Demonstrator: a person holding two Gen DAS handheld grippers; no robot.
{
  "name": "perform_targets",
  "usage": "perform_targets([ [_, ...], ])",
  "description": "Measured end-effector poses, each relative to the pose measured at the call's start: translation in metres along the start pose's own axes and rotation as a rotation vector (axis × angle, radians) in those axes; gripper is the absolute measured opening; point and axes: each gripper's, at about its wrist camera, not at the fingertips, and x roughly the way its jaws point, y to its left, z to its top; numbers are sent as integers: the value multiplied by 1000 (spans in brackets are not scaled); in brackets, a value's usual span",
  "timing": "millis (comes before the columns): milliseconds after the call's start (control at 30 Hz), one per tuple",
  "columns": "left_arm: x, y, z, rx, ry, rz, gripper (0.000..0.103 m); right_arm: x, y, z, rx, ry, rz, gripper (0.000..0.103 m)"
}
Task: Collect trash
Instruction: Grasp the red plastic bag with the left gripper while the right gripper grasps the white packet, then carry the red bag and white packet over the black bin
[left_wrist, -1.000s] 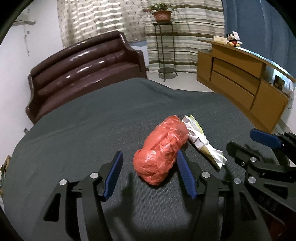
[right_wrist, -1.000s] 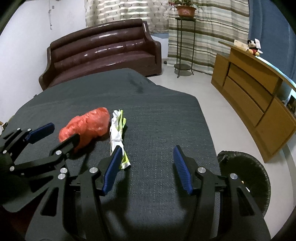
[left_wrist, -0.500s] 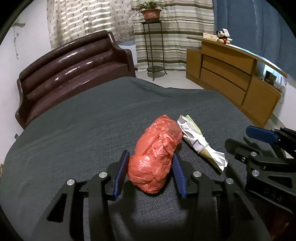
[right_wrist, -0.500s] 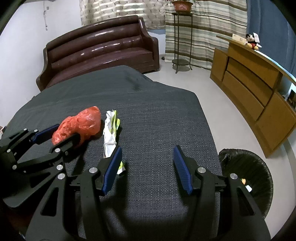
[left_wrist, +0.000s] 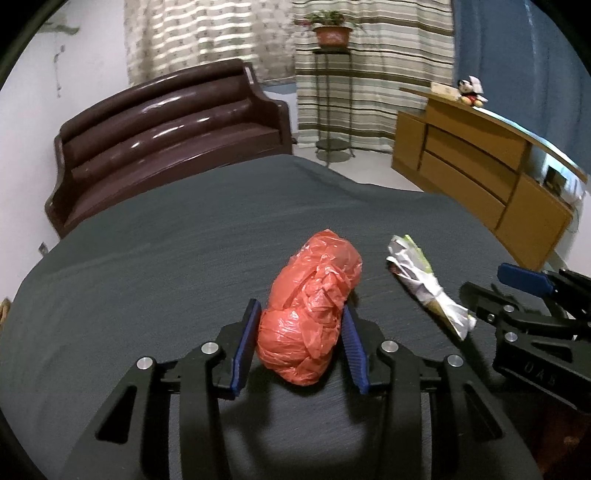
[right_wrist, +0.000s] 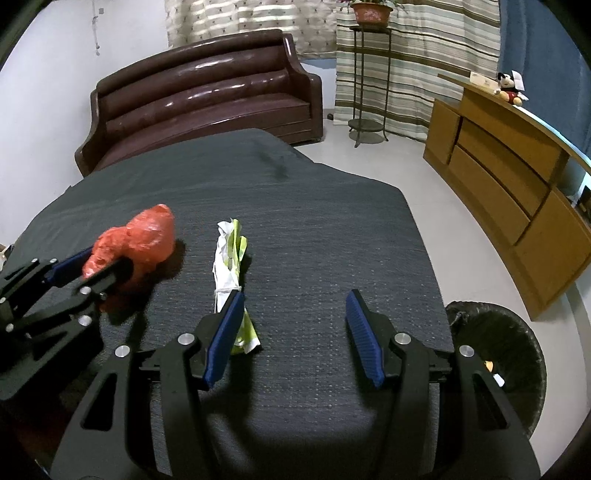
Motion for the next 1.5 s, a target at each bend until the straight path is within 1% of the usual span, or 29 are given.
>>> perform_targets([
  [433,-7,40,-10,-103,24,86,43,9,27,7,-53,12,19,56],
  [567,-7,44,-9,-122,31,100,43,15,34,9,-73,29,16,55],
  [767,-9,42,-12,-141,33,101,43,24,42,6,-99,59,9,42],
  [833,-8,41,-11,-143,33,101,43,24,43,5,-103,66,7,33],
  [867,-9,41,-11,-144,32,101,43,24,44,5,-106,66,5,31],
  [1000,-9,43,-12,-150,30,101,43,23,48,3,-113,66,4,20],
  [1300,-11,43,-15,-159,20,120,43,20,52,0,-112,59,4,18],
  [1500,-13,43,-13,-162,20,122,43,10,51,-5,-104,41,8,18],
])
